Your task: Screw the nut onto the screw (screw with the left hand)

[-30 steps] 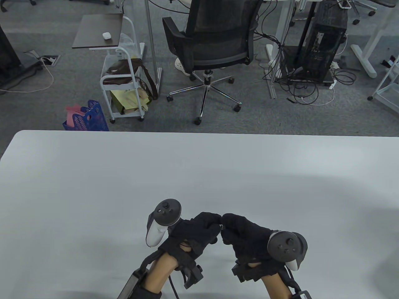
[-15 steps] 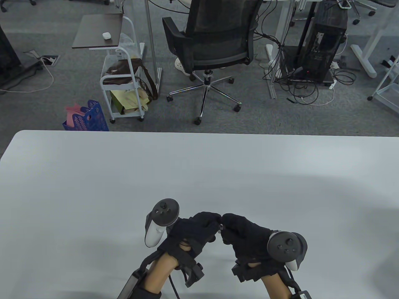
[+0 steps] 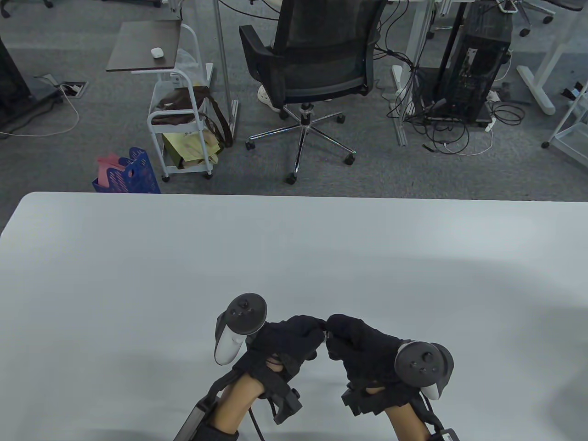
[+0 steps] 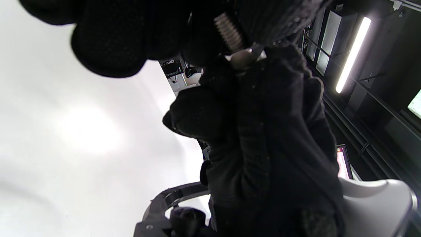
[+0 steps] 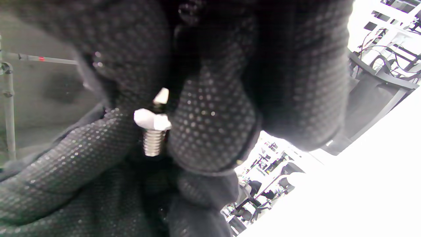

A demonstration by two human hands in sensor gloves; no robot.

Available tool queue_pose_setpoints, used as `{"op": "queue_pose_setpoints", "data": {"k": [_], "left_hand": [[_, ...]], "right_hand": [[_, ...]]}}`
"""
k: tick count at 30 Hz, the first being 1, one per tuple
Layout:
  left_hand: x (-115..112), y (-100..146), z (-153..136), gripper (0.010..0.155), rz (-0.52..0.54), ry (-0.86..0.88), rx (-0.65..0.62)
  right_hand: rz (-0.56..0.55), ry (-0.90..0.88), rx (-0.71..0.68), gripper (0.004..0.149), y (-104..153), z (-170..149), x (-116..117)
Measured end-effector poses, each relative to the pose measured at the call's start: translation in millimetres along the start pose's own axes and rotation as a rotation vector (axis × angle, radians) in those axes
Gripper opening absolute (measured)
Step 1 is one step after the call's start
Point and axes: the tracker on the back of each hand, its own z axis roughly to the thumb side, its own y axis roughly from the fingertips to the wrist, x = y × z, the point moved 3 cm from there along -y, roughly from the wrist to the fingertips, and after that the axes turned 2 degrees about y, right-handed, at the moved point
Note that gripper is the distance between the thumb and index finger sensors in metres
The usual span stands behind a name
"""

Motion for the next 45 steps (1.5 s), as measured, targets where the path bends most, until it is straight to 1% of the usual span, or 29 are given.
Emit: {"op": "queue_pose_setpoints", "data": {"k": [1,3,5,7,9,13,15,17,18,19,20,21,23,24,28,30,33,38,40,41,42,43,45], "left_hand": [[-0.3,-0.1,1.3,0.055,0.003,-0.011,-0.005],[-1.7,-0.4,2.4,0.054,-0.029,-0.022,-0.003],[-1.7,-0.3,2.3,0.056,-0.044,0.0,-0.012],[-0.1,0.2,2.6,0.062,-0.018,0.021,-0.039],[1.2,0.6,3.5,0.064,0.014,0.008,-0.039],[-1.6,0.1,5.5,0.055,0.013,-0.031,-0.029],[-2.7,0.2,7.4,0.054,-0.001,-0.056,-0.029],[-1.5,-0.1,8.3,0.053,-0.002,-0.024,-0.051],[-0.9,0.4,7.6,0.055,-0.007,-0.009,-0.051],[-0.1,1.2,5.9,0.06,-0.004,0.015,-0.054],[0.4,1.5,4.6,0.065,0.011,0.026,-0.044],[0.7,1.5,3.1,0.066,0.022,0.013,-0.023],[-0.3,0.6,2.4,0.062,0.015,-0.032,-0.016],[-1.5,-0.1,3.3,0.057,0.006,-0.027,-0.019],[-0.9,0.9,7.7,0.054,0.017,-0.055,-0.025],[-0.4,1.2,8.5,0.054,0.02,-0.074,-0.022],[0.5,1.1,7.6,0.053,0.024,-0.085,-0.017],[-1.3,0.2,9.0,0.053,-0.02,-0.079,-0.035],[-0.6,-0.1,7.9,0.055,-0.045,-0.031,-0.051],[0.1,0.1,6.2,0.058,-0.042,-0.004,-0.056],[1.0,0.7,3.9,0.064,-0.024,0.022,-0.049],[2.0,1.3,1.9,0.067,0.007,0.039,-0.031],[3.2,0.7,1.7,0.061,0.044,0.013,-0.024]], "right_hand": [[0.0,-0.003,0.0,0.047,0.1,0.0,0.2],[0.002,0.0,-0.002,0.046,0.2,0.3,0.7],[-0.005,-0.006,0.001,0.047,0.0,0.1,-0.3],[-0.009,-0.004,0.001,0.047,0.0,-0.2,-1.2],[-0.007,-0.007,0.003,0.047,0.1,-0.4,-0.8],[-0.006,-0.002,0.001,0.047,0.1,0.1,-0.3],[-0.001,0.004,-0.002,0.047,0.4,0.1,0.3],[0.001,-0.003,0.0,0.047,0.4,0.2,0.6],[-0.009,-0.007,0.0,0.047,0.4,0.7,-0.1],[-0.009,-0.003,-0.002,0.047,0.3,0.8,-0.5],[-0.011,-0.003,-0.003,0.047,0.3,0.8,-0.8],[-0.014,-0.004,-0.002,0.047,0.4,0.5,-1.0],[-0.02,-0.003,-0.001,0.047,0.5,0.4,-1.2],[-0.015,0.003,-0.002,0.047,0.4,0.3,-0.9],[0.0,-0.009,0.002,0.047,0.2,0.5,0.8],[0.037,-0.017,0.008,0.047,-0.1,-0.3,3.1],[0.082,0.025,-0.013,0.05,-0.8,2.8,4.7],[0.048,0.035,-0.019,0.048,-0.8,4.0,1.8],[0.027,0.038,-0.022,0.048,-0.2,4.7,0.4],[0.017,0.035,-0.021,0.048,-0.5,4.8,-0.2],[0.018,0.029,-0.019,0.048,-0.6,4.6,-0.2],[0.014,0.022,-0.016,0.048,-0.4,4.3,-0.1],[0.016,0.027,-0.017,0.048,-0.3,4.5,0.1]]}}
